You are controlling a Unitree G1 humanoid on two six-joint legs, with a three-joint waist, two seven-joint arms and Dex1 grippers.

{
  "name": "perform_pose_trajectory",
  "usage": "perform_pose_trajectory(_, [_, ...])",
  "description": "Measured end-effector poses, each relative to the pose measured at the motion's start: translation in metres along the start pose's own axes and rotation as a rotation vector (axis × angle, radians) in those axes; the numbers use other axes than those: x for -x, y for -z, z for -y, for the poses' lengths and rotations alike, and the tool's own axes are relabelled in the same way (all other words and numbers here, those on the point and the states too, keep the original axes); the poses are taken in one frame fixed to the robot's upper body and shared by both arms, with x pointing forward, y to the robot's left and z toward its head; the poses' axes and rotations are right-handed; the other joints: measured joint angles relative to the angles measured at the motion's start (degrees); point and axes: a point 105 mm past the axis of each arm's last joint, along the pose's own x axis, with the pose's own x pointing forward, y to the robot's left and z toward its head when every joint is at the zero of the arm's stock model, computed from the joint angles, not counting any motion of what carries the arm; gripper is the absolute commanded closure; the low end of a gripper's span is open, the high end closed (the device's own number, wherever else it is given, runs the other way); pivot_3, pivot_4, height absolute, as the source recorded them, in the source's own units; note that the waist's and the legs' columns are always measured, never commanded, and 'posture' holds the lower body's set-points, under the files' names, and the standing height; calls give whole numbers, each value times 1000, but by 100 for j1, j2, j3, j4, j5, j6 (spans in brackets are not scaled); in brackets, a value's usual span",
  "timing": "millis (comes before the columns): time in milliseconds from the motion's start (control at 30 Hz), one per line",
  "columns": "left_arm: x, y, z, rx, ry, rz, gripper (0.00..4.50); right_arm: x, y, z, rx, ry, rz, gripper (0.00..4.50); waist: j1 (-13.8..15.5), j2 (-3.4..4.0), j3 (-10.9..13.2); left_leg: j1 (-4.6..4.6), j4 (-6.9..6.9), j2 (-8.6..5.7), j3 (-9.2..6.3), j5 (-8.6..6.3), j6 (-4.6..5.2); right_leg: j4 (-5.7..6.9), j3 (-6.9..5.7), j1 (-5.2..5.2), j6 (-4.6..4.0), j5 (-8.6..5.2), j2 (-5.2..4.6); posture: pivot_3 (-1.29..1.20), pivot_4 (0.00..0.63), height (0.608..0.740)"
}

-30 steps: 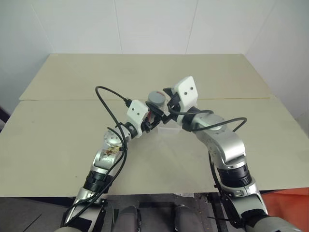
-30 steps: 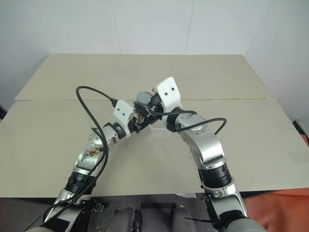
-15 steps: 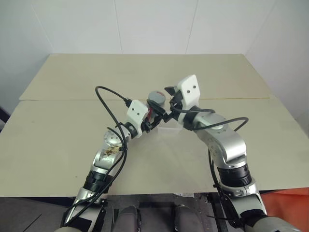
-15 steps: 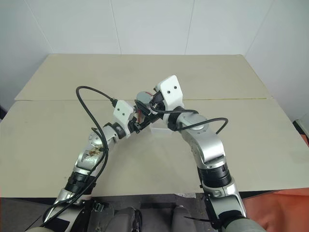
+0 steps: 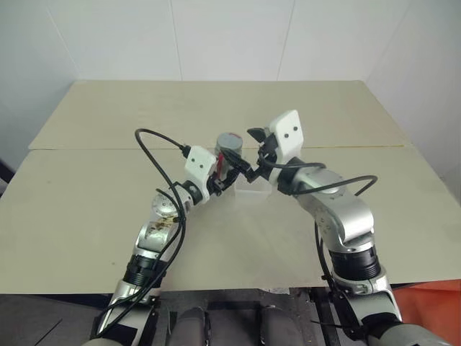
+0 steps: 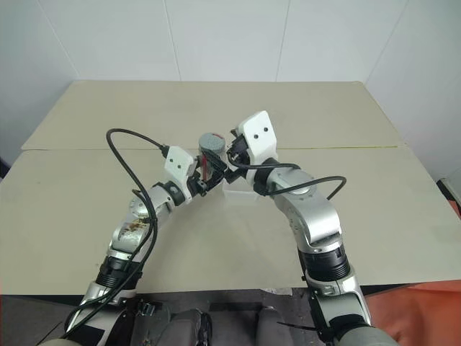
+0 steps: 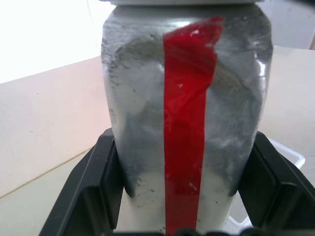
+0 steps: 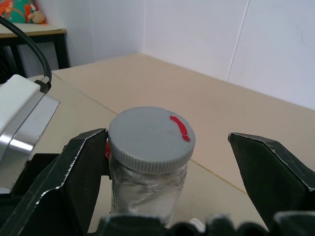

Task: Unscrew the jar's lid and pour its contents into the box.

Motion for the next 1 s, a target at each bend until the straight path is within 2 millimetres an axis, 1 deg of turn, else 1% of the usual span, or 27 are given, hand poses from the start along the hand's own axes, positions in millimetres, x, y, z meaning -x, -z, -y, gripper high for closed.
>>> perform_pose_trajectory(133, [0, 0, -1, 0, -1, -2, 1713, 3, 2, 2, -10, 6, 0, 29, -1, 0, 0, 0, 0, 0, 0, 0, 0, 0, 0, 0, 0, 0, 0, 0, 150, 740])
perform_pose_trajectory(633, [1, 1, 0, 8, 8, -6, 1713, 4, 2, 3, -8, 9, -7, 29, -1, 0, 0, 0, -1, 0, 0, 0, 0, 0, 0, 0, 0, 0, 0, 0, 150, 740])
perform_pose_trajectory(833, [3, 4, -3, 15, 3, -24, 1713, 9, 5, 8, 14, 22, -24, 29, -1, 0, 0, 0, -1, 0, 0, 0, 0, 0, 0, -1, 0, 0, 0, 0, 150, 740])
perform_pose_trajectory(1000, [5, 3, -4, 14, 1, -21, 1713, 15, 6, 18, 22, 62, -36, 29, -1, 0, 0, -1, -1, 0, 0, 0, 0, -1, 0, 0, 0, 0, 0, 0, 150, 740])
